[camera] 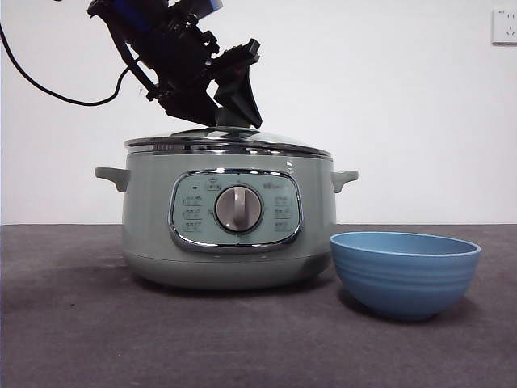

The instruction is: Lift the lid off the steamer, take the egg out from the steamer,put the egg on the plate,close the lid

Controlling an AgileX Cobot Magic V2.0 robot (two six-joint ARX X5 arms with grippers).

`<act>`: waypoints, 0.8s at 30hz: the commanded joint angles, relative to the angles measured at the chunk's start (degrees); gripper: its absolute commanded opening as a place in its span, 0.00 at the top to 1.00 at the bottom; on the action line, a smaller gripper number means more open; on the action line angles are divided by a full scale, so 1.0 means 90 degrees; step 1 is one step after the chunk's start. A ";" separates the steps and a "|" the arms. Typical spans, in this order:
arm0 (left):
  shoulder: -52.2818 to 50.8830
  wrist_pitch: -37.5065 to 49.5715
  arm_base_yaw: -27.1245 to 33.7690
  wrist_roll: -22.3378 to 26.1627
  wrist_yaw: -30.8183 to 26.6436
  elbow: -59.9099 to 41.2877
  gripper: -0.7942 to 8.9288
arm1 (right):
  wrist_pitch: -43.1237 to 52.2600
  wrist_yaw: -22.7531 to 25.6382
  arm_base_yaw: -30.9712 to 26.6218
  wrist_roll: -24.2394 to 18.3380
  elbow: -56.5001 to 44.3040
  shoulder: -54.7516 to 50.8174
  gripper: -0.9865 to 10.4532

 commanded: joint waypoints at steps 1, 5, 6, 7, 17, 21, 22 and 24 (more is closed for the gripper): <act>0.0138 0.0262 -0.0036 0.0240 -0.0034 0.0036 0.93 | 0.0034 0.0010 0.0010 0.0061 0.0007 -0.0010 0.63; 0.0138 0.0265 -0.0051 0.0248 -0.0027 0.0036 0.93 | 0.0034 0.0010 0.0010 0.0058 0.0007 -0.0010 0.63; 0.0138 0.0265 -0.0058 0.0267 -0.0015 0.0036 0.93 | 0.0034 0.0010 0.0010 0.0058 0.0007 -0.0010 0.63; 0.0138 0.0267 -0.0066 0.0279 -0.0015 0.0036 0.93 | 0.0034 0.0012 0.0010 0.0056 0.0007 -0.0010 0.63; 0.0138 0.0325 -0.0131 0.0282 -0.0015 0.0036 0.93 | 0.0036 0.0019 0.0010 0.0039 0.0007 -0.0010 0.63; 0.0134 0.0362 -0.0136 0.0282 -0.0010 0.0036 0.93 | 0.0036 0.0019 0.0010 0.0039 0.0007 -0.0007 0.63; 0.0131 0.0362 -0.0136 0.0282 -0.0010 0.0036 0.93 | 0.0036 0.0019 0.0010 0.0039 0.0007 -0.0007 0.63; 0.0126 0.0359 -0.0136 0.0282 -0.0012 0.0036 0.93 | 0.0036 0.0019 0.0010 0.0036 0.0007 -0.0007 0.63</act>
